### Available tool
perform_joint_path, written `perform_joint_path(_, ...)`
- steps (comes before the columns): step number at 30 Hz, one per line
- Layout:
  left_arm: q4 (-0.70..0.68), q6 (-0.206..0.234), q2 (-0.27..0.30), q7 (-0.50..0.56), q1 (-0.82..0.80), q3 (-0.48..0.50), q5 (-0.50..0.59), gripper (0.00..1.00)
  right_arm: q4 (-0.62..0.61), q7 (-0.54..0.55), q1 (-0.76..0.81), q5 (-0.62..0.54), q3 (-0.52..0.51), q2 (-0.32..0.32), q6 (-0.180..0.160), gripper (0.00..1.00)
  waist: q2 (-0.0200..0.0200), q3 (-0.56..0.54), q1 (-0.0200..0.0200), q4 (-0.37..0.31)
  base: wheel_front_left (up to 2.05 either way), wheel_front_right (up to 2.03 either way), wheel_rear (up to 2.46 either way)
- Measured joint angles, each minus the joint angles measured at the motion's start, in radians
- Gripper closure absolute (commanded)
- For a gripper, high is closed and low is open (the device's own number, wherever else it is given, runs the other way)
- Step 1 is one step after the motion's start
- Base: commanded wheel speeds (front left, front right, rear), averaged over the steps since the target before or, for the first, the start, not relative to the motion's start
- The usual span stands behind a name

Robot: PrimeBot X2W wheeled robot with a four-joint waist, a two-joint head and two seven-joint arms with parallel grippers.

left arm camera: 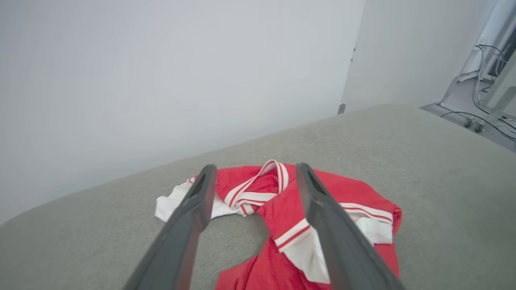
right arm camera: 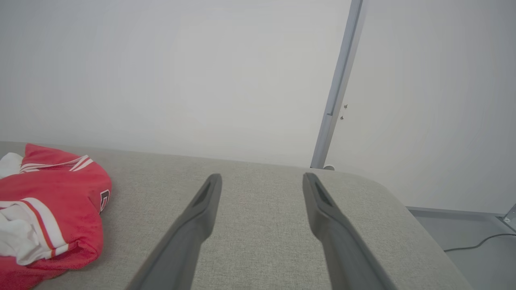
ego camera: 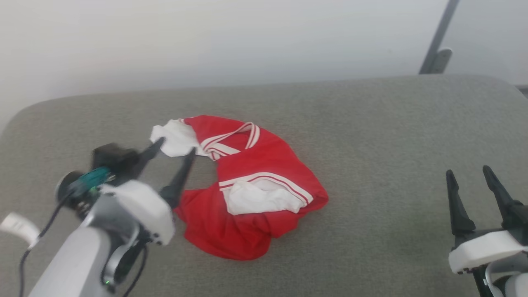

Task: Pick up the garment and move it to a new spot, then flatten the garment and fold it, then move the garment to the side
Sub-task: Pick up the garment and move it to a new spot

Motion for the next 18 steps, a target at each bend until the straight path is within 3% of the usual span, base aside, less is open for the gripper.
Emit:
perform_joint_path(9, 0.019, 0.026, 0.026, -0.206, 0.167, 0.111, -0.037, 0.0, -0.004, -0.027, 0.044, -0.008, -0.015, 0.004, 0.0, 0.0, 0.0, -0.043, 0.0, 0.057, 0.0, 0.0, 0.0)
perform_joint_path(18, 0.071, 0.028, 0.039, -0.298, 0.269, 0.154, -0.053, 0.0, -0.012, -0.043, 0.075, -0.017, -0.031, 0.019, 0.0, 0.0, 0.0, -0.059, 0.0, 0.083, 0.0, 0.0, 0.0)
